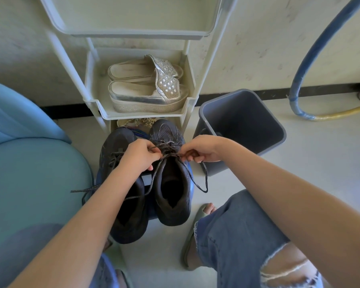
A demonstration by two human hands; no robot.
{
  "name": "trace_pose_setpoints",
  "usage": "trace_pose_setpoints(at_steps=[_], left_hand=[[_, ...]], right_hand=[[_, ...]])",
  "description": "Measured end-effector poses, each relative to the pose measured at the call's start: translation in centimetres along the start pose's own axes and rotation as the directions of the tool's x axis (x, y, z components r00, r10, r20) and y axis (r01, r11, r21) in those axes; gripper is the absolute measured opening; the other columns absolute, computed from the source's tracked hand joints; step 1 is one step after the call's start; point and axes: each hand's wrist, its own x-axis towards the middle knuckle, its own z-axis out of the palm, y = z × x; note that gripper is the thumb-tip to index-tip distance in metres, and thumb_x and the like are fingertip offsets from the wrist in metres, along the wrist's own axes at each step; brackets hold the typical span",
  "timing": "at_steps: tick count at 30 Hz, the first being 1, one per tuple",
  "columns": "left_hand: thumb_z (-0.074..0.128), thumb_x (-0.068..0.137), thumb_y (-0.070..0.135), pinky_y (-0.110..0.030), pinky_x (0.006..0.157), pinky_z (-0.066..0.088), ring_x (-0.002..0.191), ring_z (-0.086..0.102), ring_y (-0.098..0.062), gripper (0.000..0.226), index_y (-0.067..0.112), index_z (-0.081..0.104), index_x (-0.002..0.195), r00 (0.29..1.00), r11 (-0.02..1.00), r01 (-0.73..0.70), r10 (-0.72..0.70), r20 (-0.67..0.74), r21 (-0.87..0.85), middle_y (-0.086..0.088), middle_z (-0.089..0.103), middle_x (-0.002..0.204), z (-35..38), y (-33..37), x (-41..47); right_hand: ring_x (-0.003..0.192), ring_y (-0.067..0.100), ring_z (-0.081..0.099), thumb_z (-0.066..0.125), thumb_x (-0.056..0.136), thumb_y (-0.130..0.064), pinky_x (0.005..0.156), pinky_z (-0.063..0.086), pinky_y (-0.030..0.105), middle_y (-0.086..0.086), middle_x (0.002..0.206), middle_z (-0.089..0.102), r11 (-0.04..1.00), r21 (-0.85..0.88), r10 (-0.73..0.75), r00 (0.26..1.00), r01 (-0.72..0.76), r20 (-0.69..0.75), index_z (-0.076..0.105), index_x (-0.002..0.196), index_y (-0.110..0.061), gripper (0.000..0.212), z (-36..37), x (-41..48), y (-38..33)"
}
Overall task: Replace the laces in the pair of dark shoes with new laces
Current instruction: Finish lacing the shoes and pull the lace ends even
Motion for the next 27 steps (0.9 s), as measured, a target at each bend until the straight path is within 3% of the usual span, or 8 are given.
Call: trace_pose_setpoints(at_steps=[6,8,10,14,18,23,27], left_hand=[[0.057,0.088,0.017,-0.012,0.051,0.041,0.033,0.052,0.001,0.011,0.013,0.067,0.089,1.000,1.000,-0.018,0.018,-0.005,0.020,-0.004,0.072,0.075,0.2,0.3,-0.1],[0.057,0.091,0.020,-0.016,0.056,0.044,0.033,0.052,0.002,0.010,0.016,0.066,0.089,1.000,1.000,-0.019,0.019,-0.007,0.013,0.004,0.068,0.060,0.1,0.3,-0.1],[0.054,0.094,0.024,-0.015,0.051,0.037,0.033,0.050,0.003,0.015,0.016,0.067,0.091,1.000,1.000,-0.010,0.010,-0.006,0.005,0.014,0.058,0.042,-0.1,0.4,-0.1],[0.052,0.095,0.025,-0.018,0.049,0.035,0.030,0.047,0.002,0.019,0.014,0.068,0.095,0.998,1.000,0.020,-0.021,0.052,0.020,0.015,0.058,0.047,-0.8,0.3,-0.3],[0.057,0.091,0.028,-0.023,0.051,0.036,0.029,0.046,0.002,0.021,0.010,0.068,0.091,0.993,0.998,0.042,-0.048,0.110,0.054,0.008,0.052,0.036,-1.1,0.2,-0.6],[0.058,0.087,0.015,-0.020,0.052,0.041,0.030,0.049,0.000,0.010,0.021,0.065,0.090,0.994,0.999,-0.009,0.004,0.110,0.045,0.005,0.065,0.075,-0.7,0.1,-0.9],[0.065,0.087,0.019,-0.017,0.046,0.038,0.029,0.045,-0.001,0.006,0.023,0.063,0.083,0.995,0.996,-0.090,0.090,0.043,0.006,0.000,0.067,0.081,-0.4,0.1,-1.2]], right_hand=[[0.052,0.008,0.042,0.054,0.089,-0.009,0.037,0.023,0.013,0.006,0.070,0.061,1.000,-0.028,0.002,0.999,-0.001,0.044,0.057,0.076,-0.006,0.014,-0.4,-0.6,0.0],[0.051,0.007,0.044,0.054,0.091,-0.011,0.038,0.023,0.013,0.005,0.071,0.061,0.999,-0.036,0.021,0.999,-0.019,0.037,0.056,0.080,-0.004,0.013,-0.3,-0.7,0.0],[0.053,0.009,0.046,0.054,0.094,-0.015,0.038,0.024,0.013,0.006,0.074,0.063,0.999,-0.037,0.027,1.000,-0.027,-0.003,0.058,0.086,-0.003,0.016,-0.2,-0.7,0.0],[0.053,0.010,0.046,0.053,0.096,-0.010,0.038,0.025,0.013,0.010,0.075,0.061,0.992,-0.115,0.045,0.999,-0.047,-0.020,0.061,0.085,0.001,0.017,-0.2,-0.7,0.4],[0.051,0.008,0.044,0.062,0.091,-0.012,0.042,0.026,0.015,0.009,0.070,0.060,0.976,-0.214,0.046,0.999,-0.039,0.026,0.063,0.086,0.001,0.014,-0.3,-1.2,0.6],[0.060,0.012,0.038,0.071,0.085,-0.019,0.050,0.023,0.019,0.015,0.083,0.057,0.966,-0.257,0.045,0.997,-0.028,0.062,0.064,0.095,0.002,0.024,-0.4,-1.6,1.0],[0.061,0.013,0.038,0.071,0.085,-0.022,0.053,0.025,0.021,0.011,0.077,0.056,0.954,-0.299,0.024,0.999,-0.013,0.034,0.064,0.093,0.000,0.025,-0.1,-1.9,0.9]])
